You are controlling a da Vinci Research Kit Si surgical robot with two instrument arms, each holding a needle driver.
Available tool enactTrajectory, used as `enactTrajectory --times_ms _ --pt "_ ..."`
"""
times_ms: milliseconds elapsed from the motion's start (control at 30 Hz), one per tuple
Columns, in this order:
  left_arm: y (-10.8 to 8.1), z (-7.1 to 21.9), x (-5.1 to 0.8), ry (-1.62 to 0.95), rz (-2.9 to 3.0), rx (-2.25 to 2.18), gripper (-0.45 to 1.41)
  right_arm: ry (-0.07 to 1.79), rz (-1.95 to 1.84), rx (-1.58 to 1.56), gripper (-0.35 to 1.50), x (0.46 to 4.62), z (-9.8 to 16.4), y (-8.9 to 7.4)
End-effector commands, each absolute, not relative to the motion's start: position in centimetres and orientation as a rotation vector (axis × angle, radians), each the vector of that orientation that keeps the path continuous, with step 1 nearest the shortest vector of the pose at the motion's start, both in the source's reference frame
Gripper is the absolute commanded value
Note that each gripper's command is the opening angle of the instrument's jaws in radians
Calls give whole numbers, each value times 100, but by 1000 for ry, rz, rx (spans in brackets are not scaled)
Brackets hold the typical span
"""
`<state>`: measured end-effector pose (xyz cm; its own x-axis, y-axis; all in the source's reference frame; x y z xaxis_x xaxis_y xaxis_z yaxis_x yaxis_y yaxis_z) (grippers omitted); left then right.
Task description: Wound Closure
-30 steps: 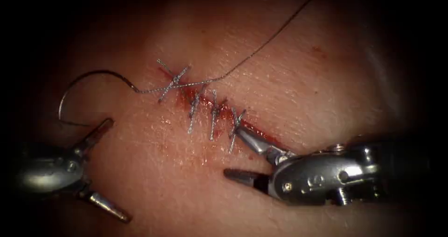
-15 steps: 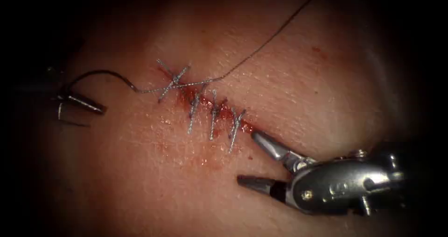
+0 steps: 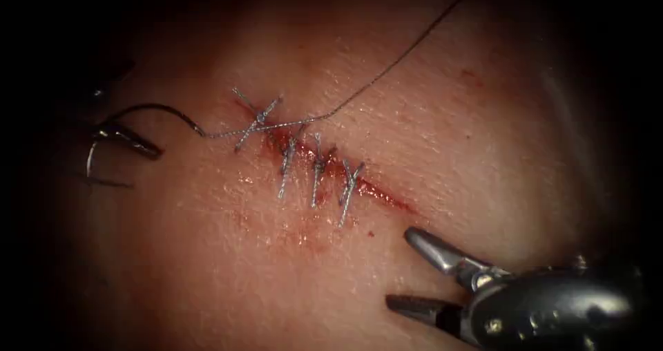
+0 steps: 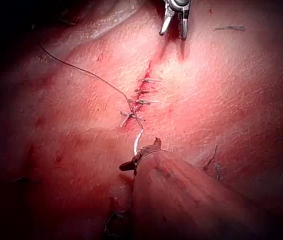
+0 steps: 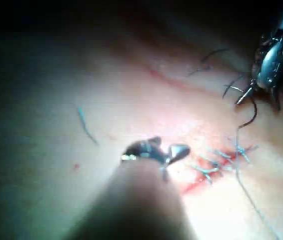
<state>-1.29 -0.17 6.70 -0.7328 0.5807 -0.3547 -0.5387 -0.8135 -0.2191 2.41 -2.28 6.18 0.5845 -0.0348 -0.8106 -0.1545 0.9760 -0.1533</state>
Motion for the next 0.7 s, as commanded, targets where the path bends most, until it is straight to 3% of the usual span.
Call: enactTrajectory --times_ms 33,467,567,600,633,667,700 --pt "-22 679 -133 -136 2468 -534 104 945 73 -214 76 247 622 -237" --pt "-30 705 -101 -197 2432 -393 101 941 78 -228 81 252 625 -246" --pt "-29 709 -98 -235 2400 -407 76 938 77 -229 81 255 626 -248" --pt "-29 709 -98 -235 2400 -407 76 938 77 -229 81 255 626 -248" --pt "-30 711 -97 -247 2396 -415 32 938 77 -229 81 255 626 -248" --pt "-32 712 -95 -271 2401 -418 -38 937 78 -229 81 256 625 -249" --pt "-33 711 -95 -280 2402 -419 -45 937 78 -230 81 257 625 -249"
